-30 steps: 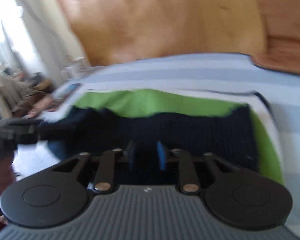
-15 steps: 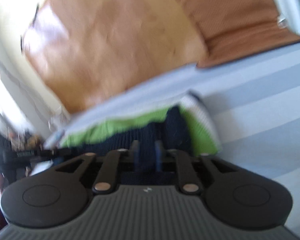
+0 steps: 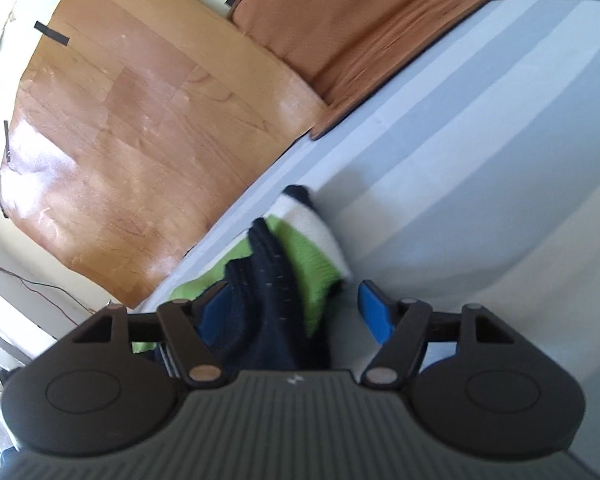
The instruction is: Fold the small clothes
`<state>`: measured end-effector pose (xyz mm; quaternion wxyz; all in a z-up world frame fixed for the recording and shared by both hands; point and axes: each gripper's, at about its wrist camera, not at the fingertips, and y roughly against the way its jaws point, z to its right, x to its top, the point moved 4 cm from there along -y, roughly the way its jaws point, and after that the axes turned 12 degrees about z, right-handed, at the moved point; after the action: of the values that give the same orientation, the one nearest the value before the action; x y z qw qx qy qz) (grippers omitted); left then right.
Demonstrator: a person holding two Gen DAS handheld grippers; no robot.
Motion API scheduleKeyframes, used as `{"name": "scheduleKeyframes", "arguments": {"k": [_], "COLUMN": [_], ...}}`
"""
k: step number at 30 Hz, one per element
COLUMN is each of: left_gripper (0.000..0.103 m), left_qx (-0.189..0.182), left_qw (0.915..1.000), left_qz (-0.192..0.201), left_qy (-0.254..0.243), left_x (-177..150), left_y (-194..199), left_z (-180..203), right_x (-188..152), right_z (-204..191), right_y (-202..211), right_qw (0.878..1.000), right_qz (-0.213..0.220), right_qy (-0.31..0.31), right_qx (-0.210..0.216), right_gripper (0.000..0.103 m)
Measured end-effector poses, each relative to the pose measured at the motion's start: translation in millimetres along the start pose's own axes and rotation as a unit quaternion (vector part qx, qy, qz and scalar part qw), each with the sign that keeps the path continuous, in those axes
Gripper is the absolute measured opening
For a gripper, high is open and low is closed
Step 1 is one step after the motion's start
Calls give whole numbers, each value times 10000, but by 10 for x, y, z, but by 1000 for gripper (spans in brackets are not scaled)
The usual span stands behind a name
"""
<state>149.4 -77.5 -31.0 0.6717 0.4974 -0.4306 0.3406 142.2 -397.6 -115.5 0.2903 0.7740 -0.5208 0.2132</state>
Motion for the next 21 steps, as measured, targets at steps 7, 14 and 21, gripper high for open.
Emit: {"name": "scheduleKeyframes", "arguments": {"k": [7, 14, 21], "left_gripper": [9, 9, 9], "left_qx": [151, 99, 45], "left_qw": [9994, 9997, 9998], "left_qz": [137, 140, 133], "left_qy": [-276, -201, -111], "left_x": [-21, -18, -13], "left_y": [57, 66, 72], "left_z": [77, 49, 26], "right_x": [-119, -121, -122], "right_z": [-63, -55, -13], "right_y": [-9, 21, 165], "right_qw": [9979, 9979, 9986], "right_qz": [427, 466, 445], "right_qy": [484, 449, 214], "right_qx": [-28, -96, -188], "right_gripper": [73, 73, 73]}}
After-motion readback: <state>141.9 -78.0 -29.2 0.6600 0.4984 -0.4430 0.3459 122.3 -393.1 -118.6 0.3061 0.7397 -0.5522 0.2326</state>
